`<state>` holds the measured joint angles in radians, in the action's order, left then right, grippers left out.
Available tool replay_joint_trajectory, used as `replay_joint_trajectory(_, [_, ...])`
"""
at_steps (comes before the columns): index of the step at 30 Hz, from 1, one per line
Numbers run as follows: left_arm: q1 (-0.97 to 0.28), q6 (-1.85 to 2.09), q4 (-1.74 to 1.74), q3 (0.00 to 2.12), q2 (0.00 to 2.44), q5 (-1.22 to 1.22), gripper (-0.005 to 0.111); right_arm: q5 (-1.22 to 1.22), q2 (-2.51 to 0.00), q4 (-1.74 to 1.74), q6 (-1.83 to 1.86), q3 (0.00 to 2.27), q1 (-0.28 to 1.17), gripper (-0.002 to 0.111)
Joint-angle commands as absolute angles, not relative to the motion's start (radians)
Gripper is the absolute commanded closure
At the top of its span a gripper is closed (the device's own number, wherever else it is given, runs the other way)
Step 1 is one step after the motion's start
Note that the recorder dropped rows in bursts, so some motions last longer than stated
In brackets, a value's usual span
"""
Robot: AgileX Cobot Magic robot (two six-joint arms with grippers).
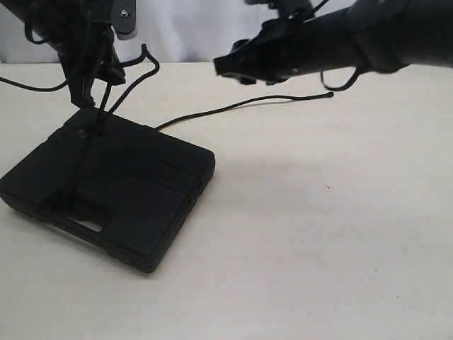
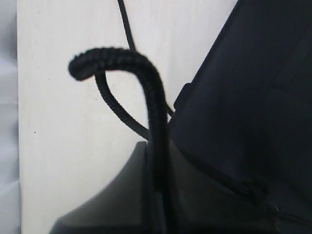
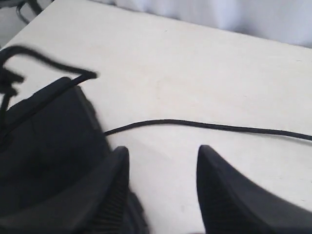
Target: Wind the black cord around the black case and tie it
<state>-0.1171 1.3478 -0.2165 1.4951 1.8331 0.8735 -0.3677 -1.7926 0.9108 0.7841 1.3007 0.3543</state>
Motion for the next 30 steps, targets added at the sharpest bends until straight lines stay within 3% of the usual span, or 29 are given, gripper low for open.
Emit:
replay_joint_trajectory(1, [-0.116, 1.373, -0.227, 1.502, 1.824, 0.869, 0.107, -0.552, -1.88, 0.581, 0.422, 1.467, 0.229, 0.066])
replay_joint_trajectory(6, [-0.116, 1.394, -0.229, 1.502, 1.824, 0.883, 0.107, -0.895, -2.074, -0.11, -0.071, 1.801, 0.222, 0.066])
replay_joint_trajectory(11, [-0.116, 1.402, -0.229, 1.502, 1.824, 0.888, 0.107, -0.933, -2.318, -0.038, -0.312, 2.095, 0.218, 0.066])
replay_joint_trajectory(19, [-0.116, 1.402, -0.243, 1.502, 1.824, 0.884, 0.107, -0.635, -2.487, -0.038, -0.804, 2.13, 0.218, 0.066])
replay_joint_trajectory(23, [-0.116, 1.409, -0.362, 1.502, 1.824, 0.863, 0.107, -0.607, -2.525, -0.029, -1.045, 2.13, 0.218, 0.066])
replay_joint_trajectory(30, [-0.116, 1.411, -0.382, 1.502, 1.824, 0.883, 0.107, -0.579, -2.562, 0.102, -1.085, 2.13, 0.224, 0.066])
